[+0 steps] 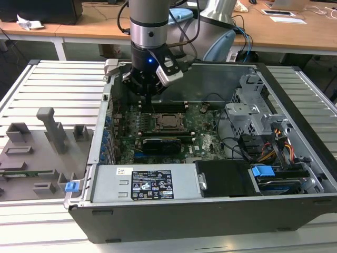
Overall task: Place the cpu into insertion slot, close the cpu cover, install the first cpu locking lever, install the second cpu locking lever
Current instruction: 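Install the first cpu locking lever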
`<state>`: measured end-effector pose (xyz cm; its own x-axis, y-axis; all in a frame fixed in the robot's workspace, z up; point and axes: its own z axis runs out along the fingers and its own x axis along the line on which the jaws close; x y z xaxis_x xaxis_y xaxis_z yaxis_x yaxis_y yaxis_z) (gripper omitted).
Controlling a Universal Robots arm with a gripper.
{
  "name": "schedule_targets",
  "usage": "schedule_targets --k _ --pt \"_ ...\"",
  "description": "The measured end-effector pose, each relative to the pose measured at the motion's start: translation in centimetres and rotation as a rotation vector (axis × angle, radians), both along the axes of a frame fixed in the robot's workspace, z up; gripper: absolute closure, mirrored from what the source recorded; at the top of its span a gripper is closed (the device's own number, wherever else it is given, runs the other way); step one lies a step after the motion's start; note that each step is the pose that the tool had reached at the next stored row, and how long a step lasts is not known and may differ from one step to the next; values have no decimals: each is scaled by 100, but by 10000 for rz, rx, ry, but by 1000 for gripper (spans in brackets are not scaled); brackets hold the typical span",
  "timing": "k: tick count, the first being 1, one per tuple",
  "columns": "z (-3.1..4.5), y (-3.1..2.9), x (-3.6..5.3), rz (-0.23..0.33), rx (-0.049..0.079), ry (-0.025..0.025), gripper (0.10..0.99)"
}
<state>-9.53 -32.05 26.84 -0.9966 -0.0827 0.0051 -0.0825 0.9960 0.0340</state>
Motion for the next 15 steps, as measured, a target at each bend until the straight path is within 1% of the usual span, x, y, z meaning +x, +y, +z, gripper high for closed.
schedule_targets --k 4,8,10,11,13,15 --pt "-3 0 -55 0 8 -3 980" --pt "-9 8 -77 1 11 -3 980" --pt "-25 43 -81 1 13 -4 980" --pt "-33 80 -82 0 11 -3 980" --pt "-48 122 -82 -1 15 -4 980" --pt "-67 145 -84 0 18 -4 980"
